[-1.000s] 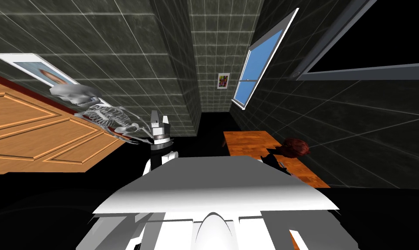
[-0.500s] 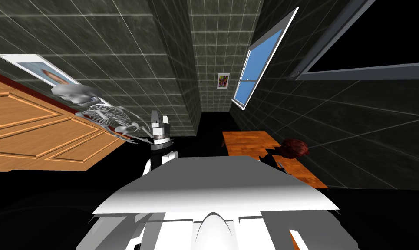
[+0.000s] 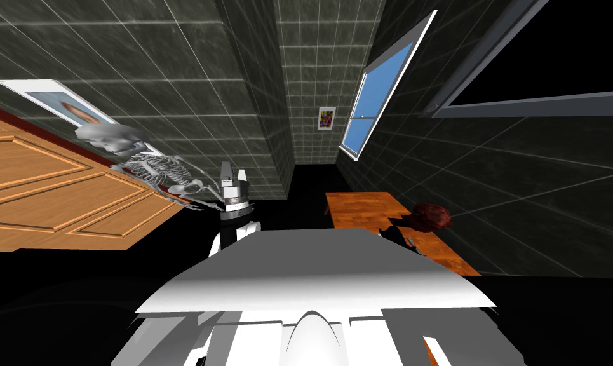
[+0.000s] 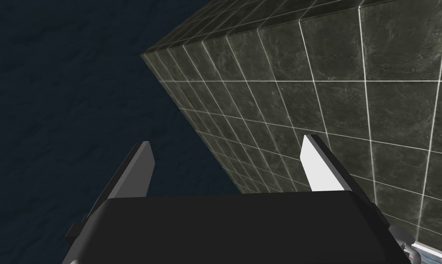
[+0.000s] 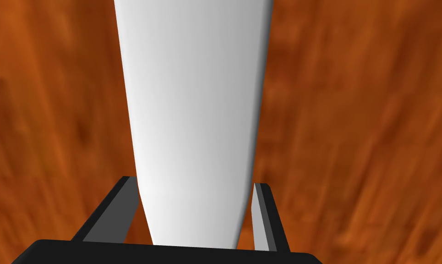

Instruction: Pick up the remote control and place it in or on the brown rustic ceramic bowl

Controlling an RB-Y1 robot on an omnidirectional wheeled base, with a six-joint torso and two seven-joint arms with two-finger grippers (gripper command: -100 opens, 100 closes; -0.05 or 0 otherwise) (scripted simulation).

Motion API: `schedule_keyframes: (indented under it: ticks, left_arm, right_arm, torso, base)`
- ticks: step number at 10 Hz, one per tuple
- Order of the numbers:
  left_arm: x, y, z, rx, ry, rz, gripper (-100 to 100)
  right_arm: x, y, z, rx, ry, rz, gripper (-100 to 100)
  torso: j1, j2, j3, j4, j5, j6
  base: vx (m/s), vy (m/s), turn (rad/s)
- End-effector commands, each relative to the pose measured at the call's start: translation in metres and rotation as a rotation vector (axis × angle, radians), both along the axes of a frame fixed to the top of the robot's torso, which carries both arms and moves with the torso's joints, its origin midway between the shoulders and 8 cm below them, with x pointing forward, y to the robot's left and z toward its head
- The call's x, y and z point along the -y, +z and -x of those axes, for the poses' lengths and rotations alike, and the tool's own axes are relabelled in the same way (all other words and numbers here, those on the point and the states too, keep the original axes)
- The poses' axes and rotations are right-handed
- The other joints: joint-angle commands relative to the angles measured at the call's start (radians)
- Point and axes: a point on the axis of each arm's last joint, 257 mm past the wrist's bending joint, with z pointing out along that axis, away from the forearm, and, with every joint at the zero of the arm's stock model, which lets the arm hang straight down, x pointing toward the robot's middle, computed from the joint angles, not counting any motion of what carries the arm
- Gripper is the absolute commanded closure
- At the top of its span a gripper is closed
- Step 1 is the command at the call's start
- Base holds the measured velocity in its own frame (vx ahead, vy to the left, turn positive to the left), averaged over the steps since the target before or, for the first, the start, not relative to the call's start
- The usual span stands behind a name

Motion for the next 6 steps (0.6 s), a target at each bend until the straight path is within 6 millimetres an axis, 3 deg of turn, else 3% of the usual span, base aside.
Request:
schedule_keyframes:
  ticks: [1, 2, 6]
  left_arm:
    - [0.0, 0.0, 0.0, 0.0, 0.0, 0.0, 0]
    - [0.0, 0.0, 0.0, 0.0, 0.0, 0.0, 0]
    - [0.0, 0.0, 0.0, 0.0, 0.0, 0.0, 0]
  right_arm:
    - [0.0, 0.0, 0.0, 0.0, 0.0, 0.0, 0]
    - [0.012, 0.008, -0.001, -0.002, 0.001, 0.0, 100]
    - [0.026, 0.017, -0.001, -0.005, 0.005, -0.002, 100]
  torso:
    - [0.0, 0.0, 0.0, 0.0, 0.0, 0.0]
    - [0.0, 0.0, 0.0, 0.0, 0.0, 0.0]
    - [0.004, -0.001, -0.001, 0.0, 0.001, 0.0]
  base:
    - [0.0, 0.0, 0.0]
    - [0.002, 0.046, -0.02]
    - [0.008, 0.058, -0.016]
